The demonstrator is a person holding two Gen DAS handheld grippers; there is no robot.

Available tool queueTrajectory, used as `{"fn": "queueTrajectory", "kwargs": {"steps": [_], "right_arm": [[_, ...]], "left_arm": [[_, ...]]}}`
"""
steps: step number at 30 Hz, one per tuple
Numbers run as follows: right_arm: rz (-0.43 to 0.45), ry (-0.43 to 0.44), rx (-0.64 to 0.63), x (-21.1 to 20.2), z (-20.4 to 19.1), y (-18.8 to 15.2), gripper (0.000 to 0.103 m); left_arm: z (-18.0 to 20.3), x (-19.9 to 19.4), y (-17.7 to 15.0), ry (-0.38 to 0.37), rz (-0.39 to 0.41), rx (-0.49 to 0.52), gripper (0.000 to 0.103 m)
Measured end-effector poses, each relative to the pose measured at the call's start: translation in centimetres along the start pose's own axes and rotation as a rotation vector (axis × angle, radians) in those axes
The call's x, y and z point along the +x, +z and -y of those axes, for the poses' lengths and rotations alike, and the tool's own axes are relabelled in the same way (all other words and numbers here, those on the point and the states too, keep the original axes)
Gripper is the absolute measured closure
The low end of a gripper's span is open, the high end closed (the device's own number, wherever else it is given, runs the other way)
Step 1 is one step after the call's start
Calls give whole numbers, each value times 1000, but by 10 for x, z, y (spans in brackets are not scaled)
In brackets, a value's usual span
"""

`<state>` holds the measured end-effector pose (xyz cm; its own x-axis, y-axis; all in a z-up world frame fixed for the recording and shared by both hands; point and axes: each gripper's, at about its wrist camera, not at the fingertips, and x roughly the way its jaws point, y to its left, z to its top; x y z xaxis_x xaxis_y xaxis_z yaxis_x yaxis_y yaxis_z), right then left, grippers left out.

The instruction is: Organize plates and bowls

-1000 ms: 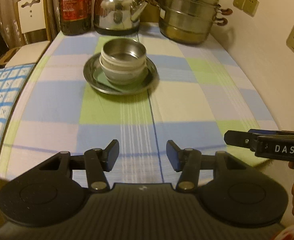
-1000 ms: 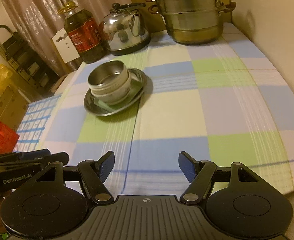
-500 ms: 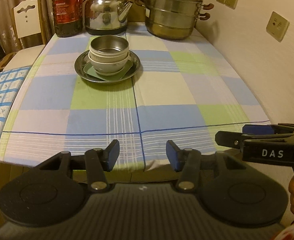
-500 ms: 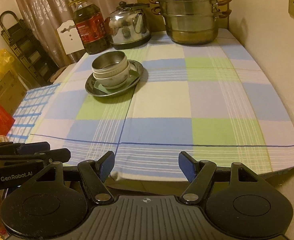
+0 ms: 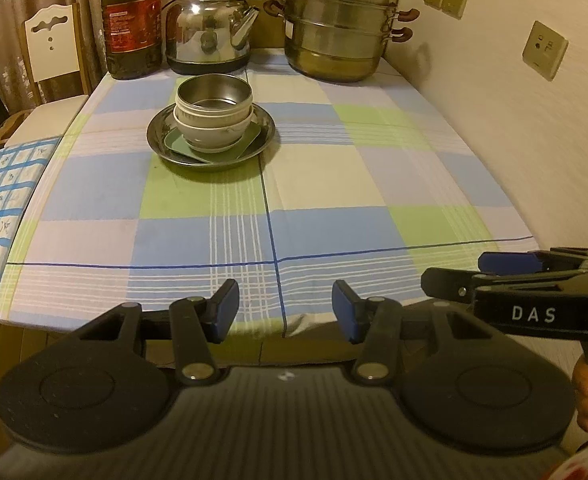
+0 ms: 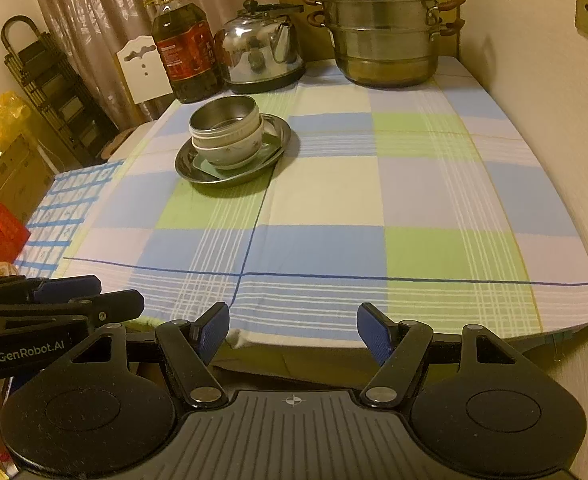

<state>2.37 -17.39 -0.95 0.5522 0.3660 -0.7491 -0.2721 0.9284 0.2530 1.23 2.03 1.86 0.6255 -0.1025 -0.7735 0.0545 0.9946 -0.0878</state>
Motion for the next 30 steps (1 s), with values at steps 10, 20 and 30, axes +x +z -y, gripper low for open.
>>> {"fn": "queueTrajectory", "kwargs": {"steps": [10, 20, 30], "right_arm": [[3, 0, 1, -2, 0, 0, 32], [3, 0, 2, -2, 2, -1, 32], [2, 1, 2, -2, 2, -1, 32]], "left_arm": [[0, 0, 0, -2, 2, 2, 54], [0, 1, 0, 0, 2, 1, 54], [4, 2, 4, 5, -1, -6, 54]]}}
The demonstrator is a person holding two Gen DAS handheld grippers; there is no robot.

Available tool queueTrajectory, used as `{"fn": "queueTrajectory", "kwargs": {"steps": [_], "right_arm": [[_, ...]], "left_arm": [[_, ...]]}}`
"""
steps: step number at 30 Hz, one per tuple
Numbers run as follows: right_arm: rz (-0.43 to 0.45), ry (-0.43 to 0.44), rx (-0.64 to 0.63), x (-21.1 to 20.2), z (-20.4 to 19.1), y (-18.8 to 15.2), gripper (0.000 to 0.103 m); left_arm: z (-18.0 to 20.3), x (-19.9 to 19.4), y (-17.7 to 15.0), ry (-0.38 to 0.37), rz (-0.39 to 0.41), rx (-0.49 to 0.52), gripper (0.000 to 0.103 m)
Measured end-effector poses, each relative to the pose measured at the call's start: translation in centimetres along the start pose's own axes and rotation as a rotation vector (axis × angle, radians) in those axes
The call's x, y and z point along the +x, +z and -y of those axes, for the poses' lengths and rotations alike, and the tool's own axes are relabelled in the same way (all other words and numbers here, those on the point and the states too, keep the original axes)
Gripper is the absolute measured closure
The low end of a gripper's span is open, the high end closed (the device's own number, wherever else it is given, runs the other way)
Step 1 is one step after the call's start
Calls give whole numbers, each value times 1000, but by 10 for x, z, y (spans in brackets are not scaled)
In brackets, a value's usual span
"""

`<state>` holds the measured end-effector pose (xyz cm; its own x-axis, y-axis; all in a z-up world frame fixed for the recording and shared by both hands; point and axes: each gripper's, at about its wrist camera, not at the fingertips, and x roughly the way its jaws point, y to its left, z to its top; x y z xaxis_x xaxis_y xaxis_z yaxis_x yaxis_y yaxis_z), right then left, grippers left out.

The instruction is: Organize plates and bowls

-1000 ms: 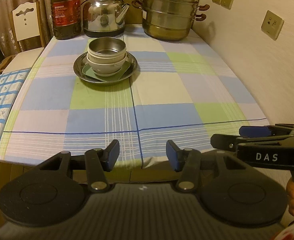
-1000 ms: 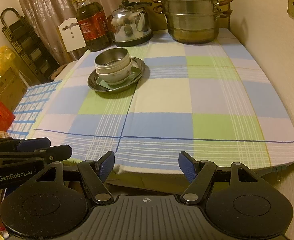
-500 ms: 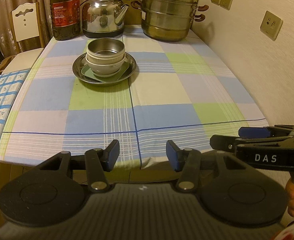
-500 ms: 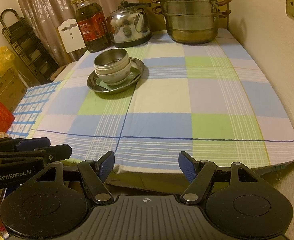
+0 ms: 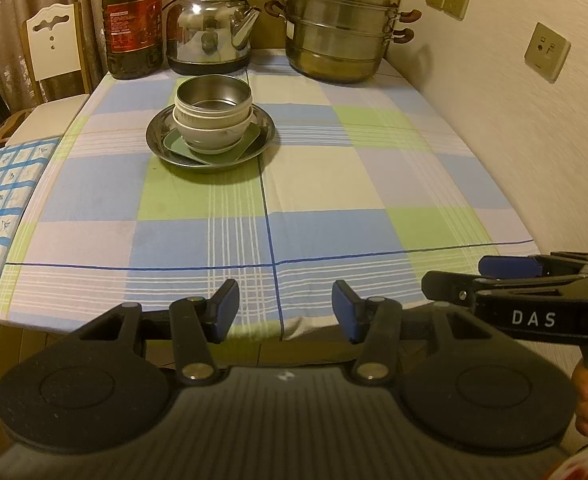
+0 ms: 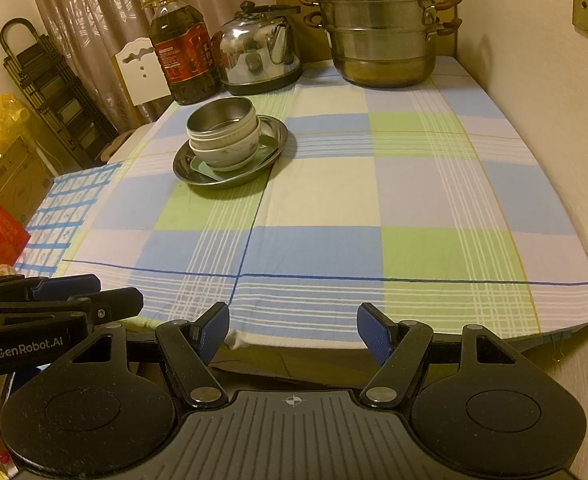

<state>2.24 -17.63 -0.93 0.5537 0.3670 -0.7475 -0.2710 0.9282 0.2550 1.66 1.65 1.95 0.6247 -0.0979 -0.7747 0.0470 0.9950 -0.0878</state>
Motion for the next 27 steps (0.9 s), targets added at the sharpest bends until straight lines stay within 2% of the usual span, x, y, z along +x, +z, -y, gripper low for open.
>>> {"fn": "queueTrajectory", "kwargs": {"steps": [27], "right_arm": [[-6, 5, 1, 1, 2, 2, 32]], "left_arm": [[-1, 4, 1, 5, -5, -6, 54]]}}
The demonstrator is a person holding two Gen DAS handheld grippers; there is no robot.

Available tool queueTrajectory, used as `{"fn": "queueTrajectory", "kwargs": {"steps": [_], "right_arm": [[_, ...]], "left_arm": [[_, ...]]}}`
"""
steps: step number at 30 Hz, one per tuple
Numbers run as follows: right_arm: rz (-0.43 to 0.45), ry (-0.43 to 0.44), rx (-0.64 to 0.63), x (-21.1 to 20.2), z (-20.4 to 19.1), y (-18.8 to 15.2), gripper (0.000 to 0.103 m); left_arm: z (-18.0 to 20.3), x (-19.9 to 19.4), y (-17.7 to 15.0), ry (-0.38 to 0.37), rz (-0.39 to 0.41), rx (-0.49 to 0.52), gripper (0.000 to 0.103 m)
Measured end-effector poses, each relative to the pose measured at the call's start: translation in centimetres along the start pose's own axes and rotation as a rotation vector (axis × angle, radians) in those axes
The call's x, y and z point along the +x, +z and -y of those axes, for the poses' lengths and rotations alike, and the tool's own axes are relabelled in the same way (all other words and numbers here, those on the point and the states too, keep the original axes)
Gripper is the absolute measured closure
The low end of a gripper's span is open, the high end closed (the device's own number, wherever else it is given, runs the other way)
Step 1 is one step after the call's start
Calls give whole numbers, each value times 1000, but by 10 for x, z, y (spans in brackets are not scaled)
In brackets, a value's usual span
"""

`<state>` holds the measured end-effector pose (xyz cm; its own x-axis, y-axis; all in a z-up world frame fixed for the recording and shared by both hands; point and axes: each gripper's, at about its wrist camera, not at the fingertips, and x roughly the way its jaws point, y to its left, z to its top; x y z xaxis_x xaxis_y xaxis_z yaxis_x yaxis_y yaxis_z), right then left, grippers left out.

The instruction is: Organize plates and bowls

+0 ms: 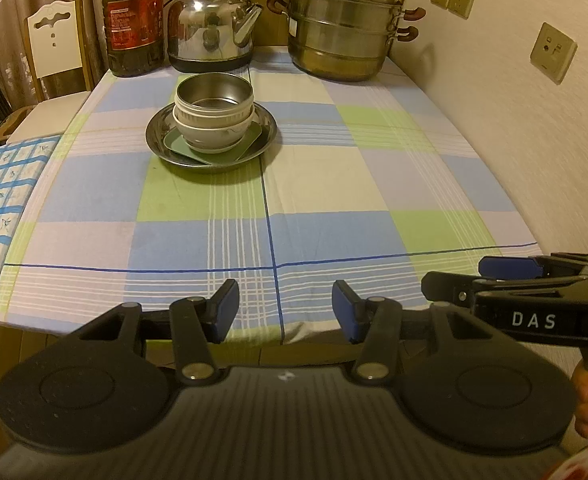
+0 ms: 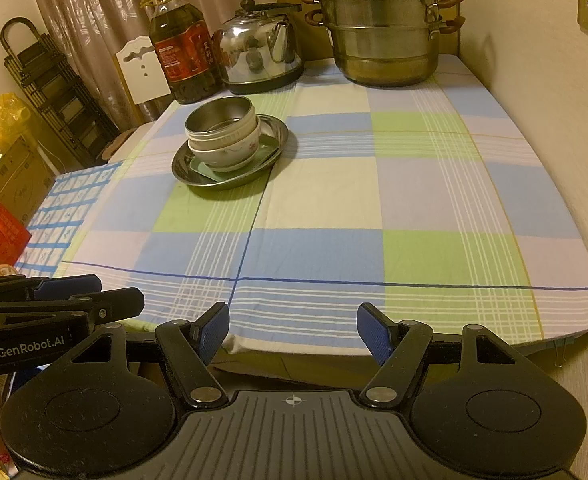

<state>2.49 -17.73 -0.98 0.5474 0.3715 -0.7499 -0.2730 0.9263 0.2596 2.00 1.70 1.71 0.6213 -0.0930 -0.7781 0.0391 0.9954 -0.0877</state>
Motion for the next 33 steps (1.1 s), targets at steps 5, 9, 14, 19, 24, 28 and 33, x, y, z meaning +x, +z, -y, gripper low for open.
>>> {"fn": "queueTrajectory", "kwargs": {"steps": [5, 9, 14, 19, 24, 28, 33], "right_arm": [[0, 1, 0, 1, 0, 0, 32], [-1, 1, 0, 1, 0, 0, 32], [-1, 1, 1, 1, 0, 1, 32], [-2, 1, 1, 1, 0, 1, 32], [-2, 1, 0, 1, 0, 1, 32], [-5, 4, -2, 3, 2, 1, 32], [-10, 5, -4, 6, 1, 2, 32]], "left_arm": [[0, 1, 0, 0, -1, 1, 54], [0, 2, 0, 1, -2, 0, 54], [1, 3, 1, 1, -3, 1, 54], [1, 4, 1, 1, -5, 0, 54], [0, 7, 2, 2, -8, -1, 54], [0, 7, 3, 1, -7, -1, 54], [-3, 10, 4, 2, -9, -6, 54]]}}
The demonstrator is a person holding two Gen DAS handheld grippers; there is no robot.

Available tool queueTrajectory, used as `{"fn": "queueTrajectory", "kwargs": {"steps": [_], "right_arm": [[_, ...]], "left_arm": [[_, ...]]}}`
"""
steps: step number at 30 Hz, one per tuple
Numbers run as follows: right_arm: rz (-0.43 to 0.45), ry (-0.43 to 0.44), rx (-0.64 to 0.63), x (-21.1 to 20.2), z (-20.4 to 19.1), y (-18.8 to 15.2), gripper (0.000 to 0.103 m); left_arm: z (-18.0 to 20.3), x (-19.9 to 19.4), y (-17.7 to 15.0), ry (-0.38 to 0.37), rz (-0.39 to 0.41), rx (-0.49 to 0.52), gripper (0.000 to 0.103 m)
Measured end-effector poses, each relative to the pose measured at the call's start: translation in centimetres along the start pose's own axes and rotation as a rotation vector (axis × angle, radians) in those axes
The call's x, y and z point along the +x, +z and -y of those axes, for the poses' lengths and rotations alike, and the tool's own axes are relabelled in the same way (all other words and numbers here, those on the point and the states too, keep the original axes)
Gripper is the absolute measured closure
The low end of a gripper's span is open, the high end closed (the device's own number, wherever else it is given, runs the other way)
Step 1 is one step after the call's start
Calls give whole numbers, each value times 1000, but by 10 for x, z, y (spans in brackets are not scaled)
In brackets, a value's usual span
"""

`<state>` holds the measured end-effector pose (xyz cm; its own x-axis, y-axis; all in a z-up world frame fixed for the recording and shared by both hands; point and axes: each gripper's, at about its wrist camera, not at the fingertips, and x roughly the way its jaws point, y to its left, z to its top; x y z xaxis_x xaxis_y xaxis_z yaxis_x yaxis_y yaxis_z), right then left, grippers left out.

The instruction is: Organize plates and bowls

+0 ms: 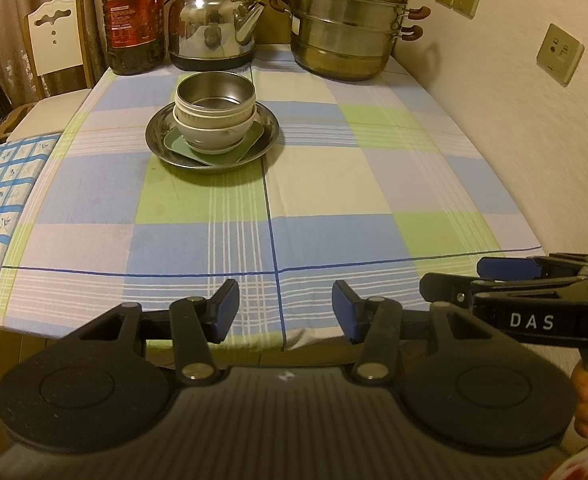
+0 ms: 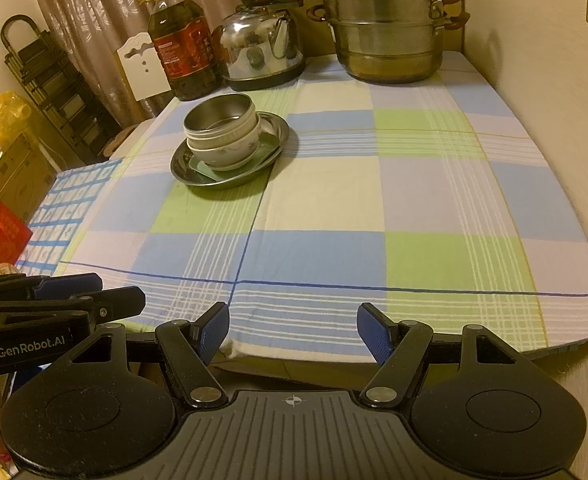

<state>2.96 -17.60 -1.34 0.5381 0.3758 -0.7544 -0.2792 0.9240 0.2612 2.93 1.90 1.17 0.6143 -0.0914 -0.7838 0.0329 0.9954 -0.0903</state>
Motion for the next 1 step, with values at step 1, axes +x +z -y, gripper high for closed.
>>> {"fn": "queueTrajectory", "kwargs": {"steps": [1], "right_arm": [[-1, 1, 0, 1, 0, 0, 32]], "left_arm": [[-1, 1, 0, 0, -3, -1, 54]]}}
